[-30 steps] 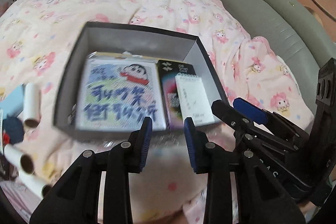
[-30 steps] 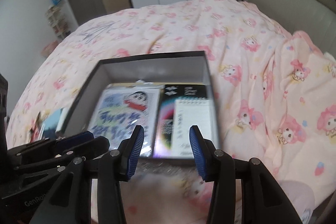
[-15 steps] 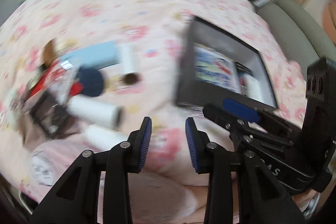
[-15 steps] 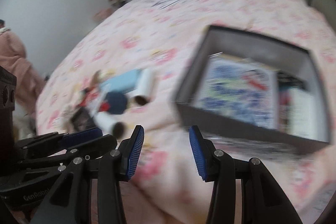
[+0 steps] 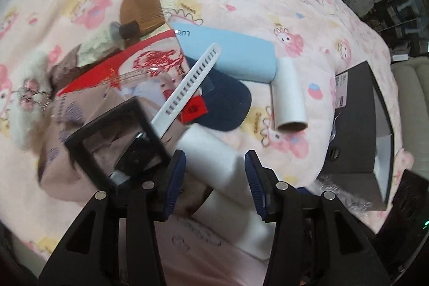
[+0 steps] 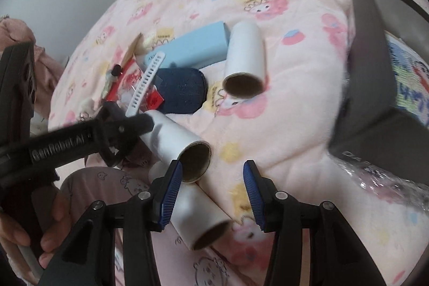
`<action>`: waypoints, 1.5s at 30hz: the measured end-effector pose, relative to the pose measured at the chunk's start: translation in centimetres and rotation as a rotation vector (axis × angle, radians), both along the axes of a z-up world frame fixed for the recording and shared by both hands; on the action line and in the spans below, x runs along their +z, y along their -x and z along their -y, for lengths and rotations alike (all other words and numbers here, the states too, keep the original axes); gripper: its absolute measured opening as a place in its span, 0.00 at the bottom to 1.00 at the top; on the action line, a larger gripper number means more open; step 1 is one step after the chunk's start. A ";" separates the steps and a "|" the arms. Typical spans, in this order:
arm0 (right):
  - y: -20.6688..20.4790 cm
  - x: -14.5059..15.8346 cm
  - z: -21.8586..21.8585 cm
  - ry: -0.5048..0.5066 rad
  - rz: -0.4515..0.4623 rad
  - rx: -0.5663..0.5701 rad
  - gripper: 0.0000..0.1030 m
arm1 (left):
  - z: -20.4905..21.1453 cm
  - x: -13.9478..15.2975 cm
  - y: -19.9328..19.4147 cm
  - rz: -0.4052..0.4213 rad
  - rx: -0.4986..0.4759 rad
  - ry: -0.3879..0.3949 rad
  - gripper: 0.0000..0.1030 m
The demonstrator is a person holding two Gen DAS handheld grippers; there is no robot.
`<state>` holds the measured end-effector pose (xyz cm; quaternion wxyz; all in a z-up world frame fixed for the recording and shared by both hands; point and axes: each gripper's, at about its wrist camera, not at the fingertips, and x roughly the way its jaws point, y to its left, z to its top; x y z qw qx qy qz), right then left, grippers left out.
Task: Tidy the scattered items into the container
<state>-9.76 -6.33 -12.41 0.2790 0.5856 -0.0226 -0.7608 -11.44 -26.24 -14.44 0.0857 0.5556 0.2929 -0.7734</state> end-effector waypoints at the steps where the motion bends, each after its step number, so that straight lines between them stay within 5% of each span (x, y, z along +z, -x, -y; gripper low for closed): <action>1: 0.1 -0.2 0.2 0.010 0.001 -0.004 0.43 | 0.2 -0.3 0.3 0.003 0.004 -0.008 0.46; 9: 0.6 0.9 -1.1 0.139 -0.009 -0.081 0.43 | 2.1 -0.7 0.8 -0.008 0.097 -0.028 0.46; 15: 1.2 -0.9 1.8 0.102 0.063 0.035 0.47 | 1.5 -0.8 1.3 0.006 0.042 -0.001 0.54; 16: 1.3 -1.4 2.2 0.132 0.079 0.038 0.44 | 1.5 -0.8 1.1 0.004 0.039 -0.011 0.54; 18: 1.3 -1.7 2.5 0.187 0.088 0.031 0.13 | 1.6 -1.0 0.8 -0.003 0.032 -0.044 0.54; 26: -1.4 1.9 -1.1 0.238 -0.055 0.012 0.02 | -0.6 0.4 -0.2 -0.140 -0.073 -0.098 0.52; 33: -3.1 2.6 -9.0 0.327 0.026 -0.065 0.05 | -3.8 1.1 -0.3 -0.261 -0.235 -0.263 0.52; 41: -2.8 1.1 -11.3 0.105 0.011 -0.147 0.15 | -6.8 0.2 0.1 -0.194 -0.352 -0.313 0.52; 45: -2.7 1.2 -10.9 0.023 -0.036 -0.164 0.16 | -7.7 1.4 -0.9 -0.246 -0.420 -0.306 0.39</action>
